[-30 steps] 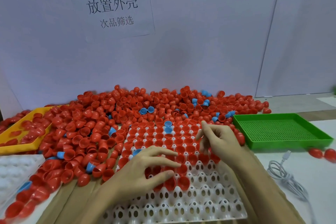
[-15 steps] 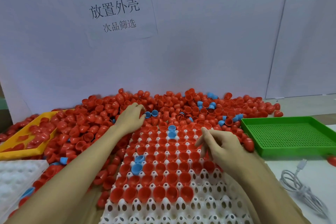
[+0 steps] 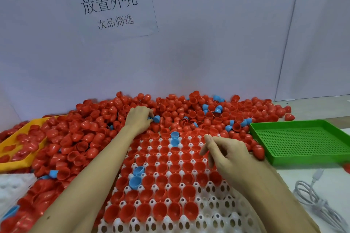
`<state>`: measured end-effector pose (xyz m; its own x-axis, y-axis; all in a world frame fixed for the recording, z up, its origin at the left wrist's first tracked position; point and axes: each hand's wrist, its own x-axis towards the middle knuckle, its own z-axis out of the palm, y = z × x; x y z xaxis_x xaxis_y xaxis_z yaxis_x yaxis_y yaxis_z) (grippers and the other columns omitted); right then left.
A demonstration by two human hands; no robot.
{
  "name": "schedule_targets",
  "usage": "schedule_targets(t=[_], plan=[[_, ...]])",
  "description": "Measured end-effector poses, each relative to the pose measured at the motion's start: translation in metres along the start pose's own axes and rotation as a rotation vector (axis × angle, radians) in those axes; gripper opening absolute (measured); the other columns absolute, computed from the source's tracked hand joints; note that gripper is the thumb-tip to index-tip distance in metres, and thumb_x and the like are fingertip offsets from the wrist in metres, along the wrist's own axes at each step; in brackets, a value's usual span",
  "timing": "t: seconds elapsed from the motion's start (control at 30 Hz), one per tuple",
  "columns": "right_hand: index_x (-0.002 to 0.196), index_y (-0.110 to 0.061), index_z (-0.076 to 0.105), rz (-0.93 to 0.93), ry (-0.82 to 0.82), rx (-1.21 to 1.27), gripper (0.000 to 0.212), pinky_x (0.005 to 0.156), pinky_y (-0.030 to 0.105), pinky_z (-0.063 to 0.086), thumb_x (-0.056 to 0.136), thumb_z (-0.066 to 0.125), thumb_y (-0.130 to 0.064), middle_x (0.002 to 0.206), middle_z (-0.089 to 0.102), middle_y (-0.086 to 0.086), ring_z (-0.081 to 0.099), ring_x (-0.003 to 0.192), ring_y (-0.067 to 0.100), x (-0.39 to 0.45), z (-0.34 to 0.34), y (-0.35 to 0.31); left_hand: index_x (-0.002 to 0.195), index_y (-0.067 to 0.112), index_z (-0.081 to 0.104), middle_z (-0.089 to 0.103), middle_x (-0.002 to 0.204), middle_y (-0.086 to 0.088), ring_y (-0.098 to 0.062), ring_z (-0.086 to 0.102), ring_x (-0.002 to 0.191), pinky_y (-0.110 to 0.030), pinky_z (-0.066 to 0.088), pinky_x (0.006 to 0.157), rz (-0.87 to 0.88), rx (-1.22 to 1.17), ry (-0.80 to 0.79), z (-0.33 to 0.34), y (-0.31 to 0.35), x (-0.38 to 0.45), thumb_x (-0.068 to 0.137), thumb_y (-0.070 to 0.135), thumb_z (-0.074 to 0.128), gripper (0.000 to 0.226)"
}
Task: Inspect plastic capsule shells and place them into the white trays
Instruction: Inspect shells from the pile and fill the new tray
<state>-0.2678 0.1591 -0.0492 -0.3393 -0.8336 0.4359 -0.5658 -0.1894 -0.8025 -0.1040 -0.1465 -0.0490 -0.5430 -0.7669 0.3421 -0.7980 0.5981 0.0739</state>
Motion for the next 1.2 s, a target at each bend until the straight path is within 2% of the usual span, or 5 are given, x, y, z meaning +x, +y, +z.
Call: schedule_targets(t=[0.17, 0.27, 0.4, 0.67, 1.2], plan=[[0.080, -0.026, 0.075, 0.000, 0.019, -0.022, 0.039, 0.052, 0.015, 0.043, 0.109, 0.051, -0.036, 0.059, 0.069, -0.002, 0.056, 0.046, 0.006, 0.000, 0.000, 0.002, 0.105, 0.019, 0.080, 0.072, 0.097, 0.005, -0.012, 0.065, 0.090, -0.029, 0.051, 0.082, 0.016, -0.451, 0.141, -0.032, 0.025, -0.040, 0.094, 0.019, 0.076, 0.012], [0.119, -0.038, 0.071, 0.059, -0.061, 0.084, 0.019, 0.059, 0.025, 0.055, 0.106, 0.057, -0.036, 0.081, 0.077, -0.004, 0.068, 0.059, 0.013, -0.001, -0.001, -0.003, 0.099, 0.030, 0.080, 0.076, 0.089, 0.018, -0.001, 0.068, 0.080, -0.012, 0.050, 0.073, 0.015, -0.724, 0.045, -0.058, 0.051, -0.093, 0.091, 0.027, 0.081, 0.009], [0.145, -0.055, 0.051, 0.140, -0.288, 0.404, 0.049, 0.065, 0.024, 0.057, 0.101, 0.067, -0.039, 0.123, 0.074, -0.005, 0.077, 0.093, 0.024, -0.005, -0.003, -0.019, 0.096, 0.033, 0.079, 0.078, 0.085, 0.010, -0.016, 0.074, 0.076, -0.027, 0.059, 0.073, 0.019, -0.948, -0.032, -0.077, 0.077, -0.169, 0.091, 0.031, 0.081, 0.006], [0.122, -0.036, 0.075, 0.042, -0.374, 0.291, 0.023, 0.082, 0.035, 0.064, 0.100, 0.071, -0.029, 0.111, 0.078, 0.000, 0.076, 0.095, 0.016, -0.014, 0.013, -0.034, 0.102, 0.027, 0.080, 0.081, 0.095, -0.001, -0.018, 0.079, 0.090, -0.026, 0.061, 0.085, -0.047, -1.285, -0.141, -0.080, 0.085, -0.225, 0.092, 0.025, 0.079, 0.010], [0.096, -0.020, 0.077, 0.221, -0.414, 0.413, 0.031, 0.060, 0.024, 0.058, 0.099, 0.061, -0.046, 0.080, 0.075, 0.013, 0.072, 0.067, 0.024, -0.013, 0.015, -0.032, 0.116, 0.019, 0.075, 0.077, 0.117, -0.006, -0.023, 0.074, 0.113, -0.025, 0.057, 0.093, 0.044, -1.530, -0.185, -0.079, 0.072, -0.225, 0.088, 0.018, 0.085, 0.030]])
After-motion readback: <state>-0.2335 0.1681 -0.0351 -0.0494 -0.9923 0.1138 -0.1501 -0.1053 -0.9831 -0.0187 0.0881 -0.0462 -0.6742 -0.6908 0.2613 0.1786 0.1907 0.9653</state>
